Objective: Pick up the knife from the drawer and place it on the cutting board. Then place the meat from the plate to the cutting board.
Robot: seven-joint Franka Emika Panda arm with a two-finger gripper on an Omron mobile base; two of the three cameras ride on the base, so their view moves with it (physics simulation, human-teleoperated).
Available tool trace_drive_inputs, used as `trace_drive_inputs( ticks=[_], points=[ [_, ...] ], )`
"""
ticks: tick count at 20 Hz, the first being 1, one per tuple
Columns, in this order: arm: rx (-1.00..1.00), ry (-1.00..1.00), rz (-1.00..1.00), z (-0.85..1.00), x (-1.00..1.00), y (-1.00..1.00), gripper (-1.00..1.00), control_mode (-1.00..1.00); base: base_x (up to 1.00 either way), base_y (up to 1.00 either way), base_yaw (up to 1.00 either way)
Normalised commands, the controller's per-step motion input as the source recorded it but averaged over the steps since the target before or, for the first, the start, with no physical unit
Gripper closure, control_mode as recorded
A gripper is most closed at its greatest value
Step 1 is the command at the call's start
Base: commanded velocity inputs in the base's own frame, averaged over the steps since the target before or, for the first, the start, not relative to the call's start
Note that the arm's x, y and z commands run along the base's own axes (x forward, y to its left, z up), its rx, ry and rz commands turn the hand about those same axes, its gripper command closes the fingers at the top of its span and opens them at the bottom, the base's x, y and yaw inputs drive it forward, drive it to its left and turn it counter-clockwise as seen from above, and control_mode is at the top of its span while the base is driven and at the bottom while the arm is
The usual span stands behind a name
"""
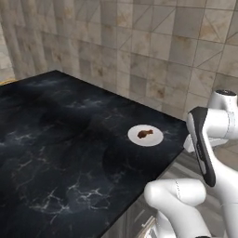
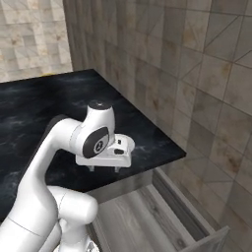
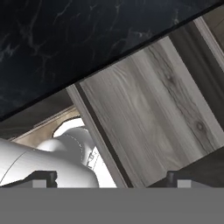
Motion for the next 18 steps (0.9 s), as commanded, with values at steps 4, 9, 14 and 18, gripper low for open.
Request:
trace_drive_inputs(
  ticks=[4, 9, 14, 18],
  points=[
    [0.02, -0.02, 0.04, 0.0, 0.0, -0.25, -1.0, -1.0, 0.11, -0.64, 0.09],
    [0.04, -0.07, 0.12, 0.02, 0.56, -0.51, -1.0, -1.0, 0.0, 0.0, 0.0],
    [-0.05, -0.03, 0.0, 0.27, 0.58, 0.17, -1.0, -1.0, 0.0, 0.0, 0.0],
    [-0.06, 0.0, 0.04, 0.09, 0.63, 0.19, -1.0, -1.0, 0.0, 0.0, 0.0]
  ],
)
